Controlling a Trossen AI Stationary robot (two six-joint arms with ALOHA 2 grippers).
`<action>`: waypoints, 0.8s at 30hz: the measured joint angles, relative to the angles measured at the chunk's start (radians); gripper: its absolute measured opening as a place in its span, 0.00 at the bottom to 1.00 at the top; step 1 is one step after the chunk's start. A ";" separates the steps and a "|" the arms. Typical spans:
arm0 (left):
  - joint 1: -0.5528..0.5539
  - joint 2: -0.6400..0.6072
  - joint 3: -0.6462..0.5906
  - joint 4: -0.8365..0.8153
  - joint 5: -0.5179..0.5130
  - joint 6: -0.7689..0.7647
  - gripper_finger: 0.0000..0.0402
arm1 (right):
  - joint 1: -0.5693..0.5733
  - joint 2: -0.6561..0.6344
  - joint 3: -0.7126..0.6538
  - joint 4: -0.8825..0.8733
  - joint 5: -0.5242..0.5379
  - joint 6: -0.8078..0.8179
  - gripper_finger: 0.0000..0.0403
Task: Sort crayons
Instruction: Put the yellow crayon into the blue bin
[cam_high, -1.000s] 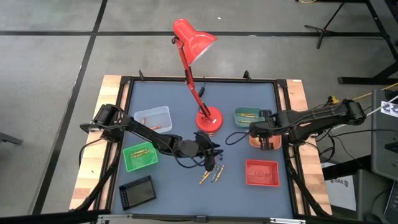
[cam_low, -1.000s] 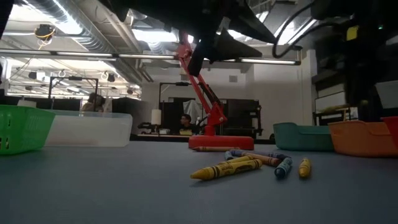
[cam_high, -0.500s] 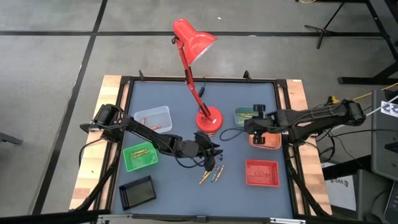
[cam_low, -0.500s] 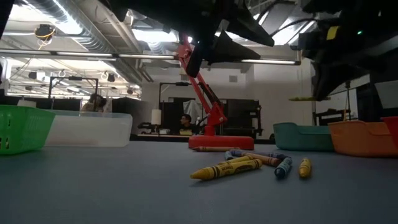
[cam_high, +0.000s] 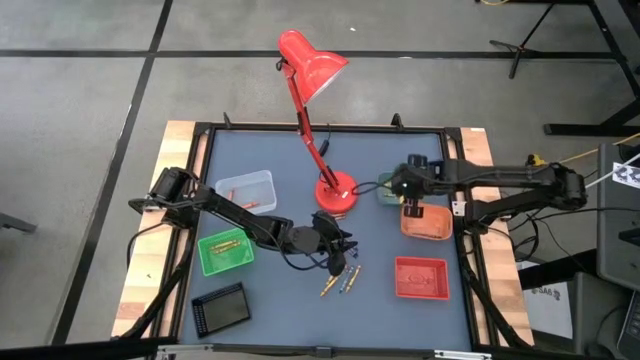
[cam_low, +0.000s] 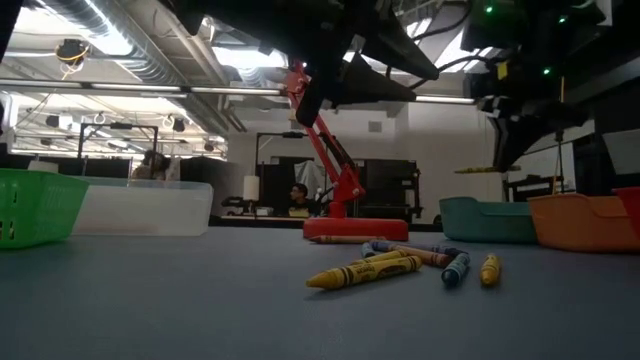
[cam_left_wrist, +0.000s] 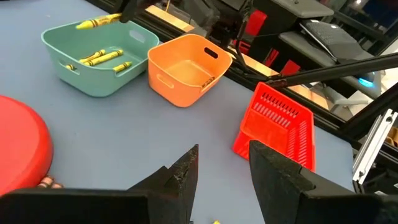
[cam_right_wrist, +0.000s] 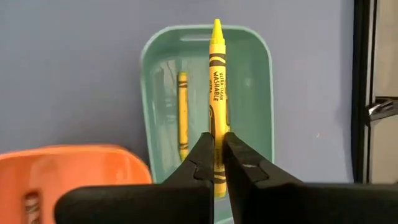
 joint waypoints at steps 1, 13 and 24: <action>0.000 0.000 0.000 -0.001 0.000 0.000 0.32 | -0.012 0.003 0.000 -0.001 -0.001 -0.003 0.03; 0.000 0.000 0.000 -0.021 0.000 0.000 0.32 | -0.112 0.094 0.000 -0.013 -0.069 -0.055 0.03; 0.000 0.000 0.000 -0.020 0.000 0.001 0.32 | -0.108 0.135 0.000 -0.007 -0.085 -0.078 0.03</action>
